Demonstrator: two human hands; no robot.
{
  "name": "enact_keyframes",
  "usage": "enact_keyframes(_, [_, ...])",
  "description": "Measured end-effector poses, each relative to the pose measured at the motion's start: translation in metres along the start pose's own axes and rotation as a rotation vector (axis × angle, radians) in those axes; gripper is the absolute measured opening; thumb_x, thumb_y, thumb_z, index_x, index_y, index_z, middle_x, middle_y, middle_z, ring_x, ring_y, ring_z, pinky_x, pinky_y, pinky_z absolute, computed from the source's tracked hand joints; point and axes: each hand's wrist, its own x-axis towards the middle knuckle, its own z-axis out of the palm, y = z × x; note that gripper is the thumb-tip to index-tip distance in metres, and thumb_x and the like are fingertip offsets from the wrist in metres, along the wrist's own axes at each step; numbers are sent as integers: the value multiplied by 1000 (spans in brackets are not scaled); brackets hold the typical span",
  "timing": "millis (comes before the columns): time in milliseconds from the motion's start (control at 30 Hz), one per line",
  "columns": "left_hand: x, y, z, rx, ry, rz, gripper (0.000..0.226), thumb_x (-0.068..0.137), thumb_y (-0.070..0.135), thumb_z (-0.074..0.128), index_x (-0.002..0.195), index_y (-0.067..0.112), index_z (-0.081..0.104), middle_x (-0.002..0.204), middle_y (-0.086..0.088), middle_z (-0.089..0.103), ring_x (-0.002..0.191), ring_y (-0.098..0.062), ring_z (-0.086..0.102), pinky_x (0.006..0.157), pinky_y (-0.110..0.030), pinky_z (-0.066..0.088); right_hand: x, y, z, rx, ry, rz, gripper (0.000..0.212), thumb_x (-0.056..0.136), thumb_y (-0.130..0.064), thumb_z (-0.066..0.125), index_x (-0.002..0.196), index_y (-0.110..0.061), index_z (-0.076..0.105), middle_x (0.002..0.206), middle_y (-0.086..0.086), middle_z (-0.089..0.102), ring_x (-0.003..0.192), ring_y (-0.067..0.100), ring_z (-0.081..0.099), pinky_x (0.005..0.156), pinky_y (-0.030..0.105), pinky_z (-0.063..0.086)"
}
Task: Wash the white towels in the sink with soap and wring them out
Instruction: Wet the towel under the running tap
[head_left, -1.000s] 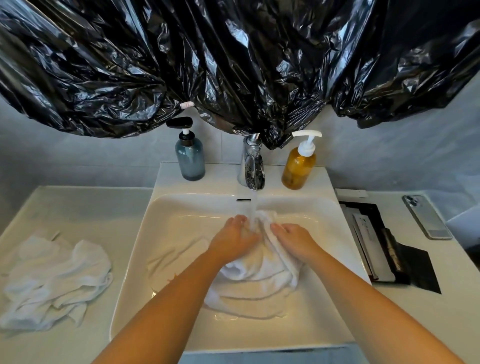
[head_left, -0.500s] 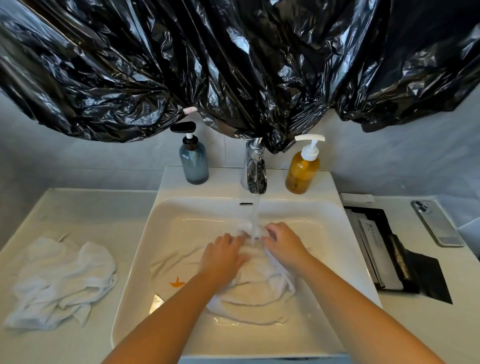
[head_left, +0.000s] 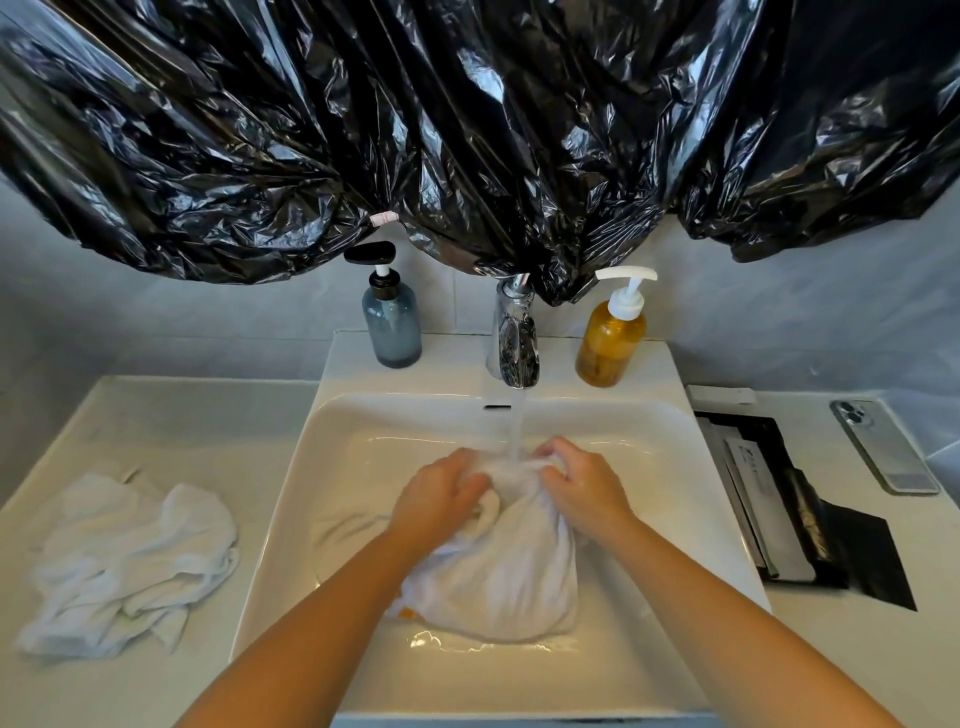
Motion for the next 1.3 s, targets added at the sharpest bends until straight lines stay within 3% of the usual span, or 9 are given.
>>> enact_keyframes(67, [7, 8, -1, -250, 87, -78, 36, 87, 50, 57, 117, 30, 59, 94, -3, 70, 87, -24, 67, 78, -38, 54, 8, -1, -11, -7, 3, 4, 21, 97, -30, 51, 115, -30, 61, 99, 0, 68, 88, 22, 63, 78, 35, 51])
enact_keyframes(333, [-4, -19, 25, 458, 66, 217, 68, 87, 60, 29, 148, 29, 32, 150, -10, 37, 131, -32, 41, 93, -47, 50, -9, 16, 22, -599, -189, -181, 75, 90, -68, 24, 156, -34, 19, 162, 5, 20, 142, 30, 31, 110, 46, 30])
enact_keyframes(467, [11, -13, 34, 579, 141, 199, 50, 91, 50, 31, 130, 22, 46, 108, -13, 56, 92, -35, 59, 59, -42, 54, 3, 15, 29, -699, -67, -162, 55, 99, -52, 31, 149, -29, 35, 131, 6, 49, 108, 30, 55, 83, 40, 46])
enact_keyframes(633, [28, 3, 7, -37, 62, -25, 27, 98, 52, 41, 92, 28, 53, 92, -9, 67, 90, -35, 62, 73, -38, 46, 16, 5, 7, -47, -123, 13, 21, 100, -48, 49, 102, -29, 60, 91, -4, 65, 88, 24, 63, 68, 32, 44])
enact_keyframes(767, [22, 1, 1, 191, 110, -47, 43, 99, 50, 40, 127, 22, 54, 123, -5, 59, 111, -30, 57, 83, -37, 45, 24, 15, 1, -356, -44, -29, 37, 96, -50, 55, 123, -26, 63, 120, 0, 60, 112, 27, 59, 95, 39, 43])
enact_keyframes(900, [0, -10, 11, 428, 110, 270, 66, 93, 53, 36, 150, 21, 34, 150, -8, 39, 128, -31, 45, 90, -44, 51, 2, 16, 35, -535, 18, -265, 55, 97, -41, 50, 148, -23, 39, 147, 8, 47, 134, 34, 44, 108, 50, 36])
enact_keyframes(1000, [2, -10, 16, 503, -14, 166, 59, 99, 39, 45, 153, 29, 24, 144, -8, 38, 122, -33, 47, 88, -45, 50, 2, 18, 42, -617, 103, -291, 46, 93, -37, 52, 136, -24, 43, 115, 11, 63, 102, 37, 61, 77, 43, 44])
enact_keyframes(1133, [14, 4, -3, -29, 140, 59, 28, 99, 36, 52, 124, 24, 59, 108, -7, 68, 96, -29, 63, 79, -37, 50, 23, 0, 11, -145, -48, -76, 28, 103, -36, 46, 119, -22, 65, 105, 2, 70, 97, 28, 62, 77, 35, 44])
enact_keyframes(1300, [18, 6, -26, -130, 95, 56, 22, 97, 39, 57, 104, 22, 69, 92, -1, 72, 88, -21, 65, 76, -32, 50, 27, -2, -4, 127, -119, -43, 30, 100, -31, 56, 75, -21, 69, 65, 2, 58, 67, 17, 51, 63, 32, 36])
